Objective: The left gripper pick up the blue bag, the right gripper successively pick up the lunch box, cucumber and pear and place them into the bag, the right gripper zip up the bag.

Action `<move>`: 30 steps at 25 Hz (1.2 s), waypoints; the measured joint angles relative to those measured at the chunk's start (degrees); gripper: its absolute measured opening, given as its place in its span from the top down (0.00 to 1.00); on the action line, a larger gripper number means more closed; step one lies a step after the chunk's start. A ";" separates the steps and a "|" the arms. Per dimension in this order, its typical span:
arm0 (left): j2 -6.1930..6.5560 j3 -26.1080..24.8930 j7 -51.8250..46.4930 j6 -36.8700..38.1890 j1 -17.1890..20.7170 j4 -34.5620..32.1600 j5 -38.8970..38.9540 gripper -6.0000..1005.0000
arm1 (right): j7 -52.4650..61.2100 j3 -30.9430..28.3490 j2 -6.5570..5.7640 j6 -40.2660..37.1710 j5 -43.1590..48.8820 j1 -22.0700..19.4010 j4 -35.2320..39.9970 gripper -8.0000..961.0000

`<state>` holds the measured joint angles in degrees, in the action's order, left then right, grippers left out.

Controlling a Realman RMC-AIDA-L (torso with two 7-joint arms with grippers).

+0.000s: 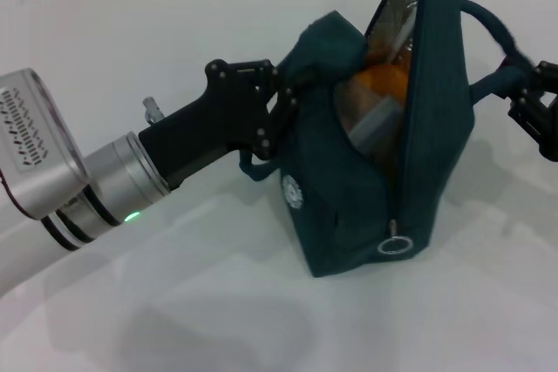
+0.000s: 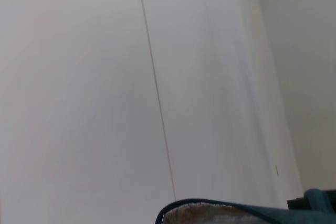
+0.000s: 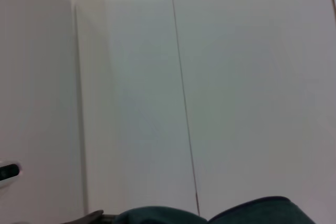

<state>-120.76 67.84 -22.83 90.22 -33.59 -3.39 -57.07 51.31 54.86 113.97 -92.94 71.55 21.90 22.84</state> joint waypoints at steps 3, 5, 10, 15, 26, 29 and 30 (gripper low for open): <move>0.00 0.14 0.18 0.07 -0.01 0.02 0.30 0.95 | 1.96 0.00 -0.99 -0.45 0.90 0.10 0.10 0.92; 0.00 0.15 0.27 -0.07 0.00 0.07 0.38 0.92 | 2.14 -0.02 -1.24 -0.52 1.02 0.01 0.18 0.84; 0.00 -0.05 0.46 -0.32 -0.08 0.99 0.90 0.88 | 3.50 -0.01 -1.90 -2.24 6.62 -0.51 3.26 0.58; 0.00 -0.22 0.49 -1.28 -0.68 1.80 0.97 0.89 | 6.86 -0.41 -3.54 -2.58 10.80 -1.40 5.89 0.44; 0.00 0.15 0.51 -1.38 -0.95 2.25 1.18 0.89 | 4.84 -3.58 -4.85 -14.93 14.29 -2.66 8.95 0.44; 0.00 0.16 0.51 -1.43 -0.90 2.25 1.17 0.89 | 6.09 -1.73 -4.23 -14.72 20.10 -0.93 10.24 0.46; 0.00 0.17 0.54 -1.44 -0.90 2.25 1.12 0.89 | 6.51 -1.51 -3.72 -13.98 22.08 -0.06 10.17 0.46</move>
<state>-120.76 68.02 -22.29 88.78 -34.48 -1.14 -55.95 57.82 53.35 110.25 -106.91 93.64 21.84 33.01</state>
